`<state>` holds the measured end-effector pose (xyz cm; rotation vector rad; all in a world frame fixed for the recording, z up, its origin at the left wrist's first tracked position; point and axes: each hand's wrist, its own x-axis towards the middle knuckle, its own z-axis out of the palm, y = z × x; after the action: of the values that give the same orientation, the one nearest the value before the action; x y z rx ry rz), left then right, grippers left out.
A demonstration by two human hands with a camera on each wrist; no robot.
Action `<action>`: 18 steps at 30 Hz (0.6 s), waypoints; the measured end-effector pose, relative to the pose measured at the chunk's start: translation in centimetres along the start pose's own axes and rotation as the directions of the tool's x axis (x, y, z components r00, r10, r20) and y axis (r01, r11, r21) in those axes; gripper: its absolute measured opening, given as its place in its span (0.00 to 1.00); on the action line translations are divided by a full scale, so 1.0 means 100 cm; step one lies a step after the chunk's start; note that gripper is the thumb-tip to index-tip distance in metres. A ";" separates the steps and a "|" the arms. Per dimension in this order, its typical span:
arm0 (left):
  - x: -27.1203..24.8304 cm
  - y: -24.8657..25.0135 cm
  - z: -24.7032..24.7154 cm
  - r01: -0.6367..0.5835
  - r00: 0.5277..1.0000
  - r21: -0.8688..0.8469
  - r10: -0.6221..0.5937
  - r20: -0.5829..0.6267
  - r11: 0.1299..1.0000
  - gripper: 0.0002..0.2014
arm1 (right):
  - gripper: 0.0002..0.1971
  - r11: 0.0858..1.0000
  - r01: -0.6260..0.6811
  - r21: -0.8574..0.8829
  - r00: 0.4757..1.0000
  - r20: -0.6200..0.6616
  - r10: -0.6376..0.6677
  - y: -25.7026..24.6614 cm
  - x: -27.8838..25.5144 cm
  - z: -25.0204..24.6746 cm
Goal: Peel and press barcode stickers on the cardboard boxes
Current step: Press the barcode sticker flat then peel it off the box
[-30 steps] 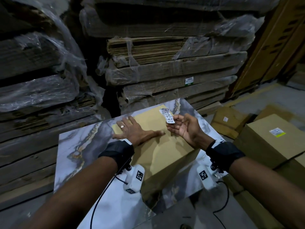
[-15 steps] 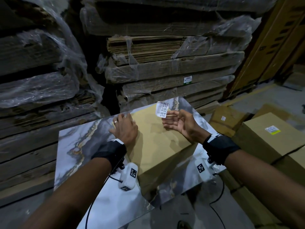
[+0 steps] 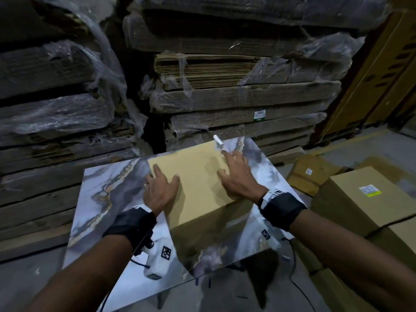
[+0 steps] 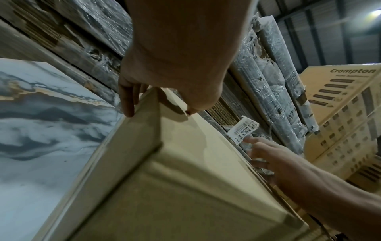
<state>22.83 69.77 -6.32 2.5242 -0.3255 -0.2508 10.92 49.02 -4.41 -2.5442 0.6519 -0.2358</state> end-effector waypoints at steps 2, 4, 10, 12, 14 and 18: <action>-0.012 0.003 0.002 0.021 1.000 0.016 -0.021 -0.018 1.000 0.41 | 0.36 1.000 -0.011 -0.004 0.999 0.039 0.011 -0.002 0.000 0.005; -0.020 0.005 0.004 0.038 0.999 0.031 -0.037 -0.038 0.999 0.41 | 0.35 1.000 0.009 -0.017 0.998 0.066 -0.008 -0.008 -0.003 0.006; -0.047 0.005 0.009 0.040 0.994 0.016 -0.038 -0.102 0.999 0.38 | 0.34 0.999 0.046 -0.020 0.997 0.067 -0.044 -0.016 -0.013 0.007; -0.053 0.000 0.007 0.048 0.992 0.007 -0.047 -0.114 0.999 0.37 | 0.34 0.997 0.080 -0.004 0.994 0.070 -0.080 -0.017 -0.018 0.008; -0.062 -0.007 0.004 0.063 0.988 0.001 -0.062 -0.142 0.998 0.36 | 0.34 0.993 0.120 0.012 0.989 0.080 -0.121 -0.020 -0.027 0.009; -0.087 -0.023 -0.004 0.113 0.970 -0.035 -0.118 -0.212 0.993 0.36 | 0.33 0.980 0.191 0.049 0.978 0.076 -0.195 -0.033 -0.044 0.017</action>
<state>15.01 74.27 -6.33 2.5215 -0.0905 -0.0257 8.95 54.43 -4.40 -2.5633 0.3654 -0.2099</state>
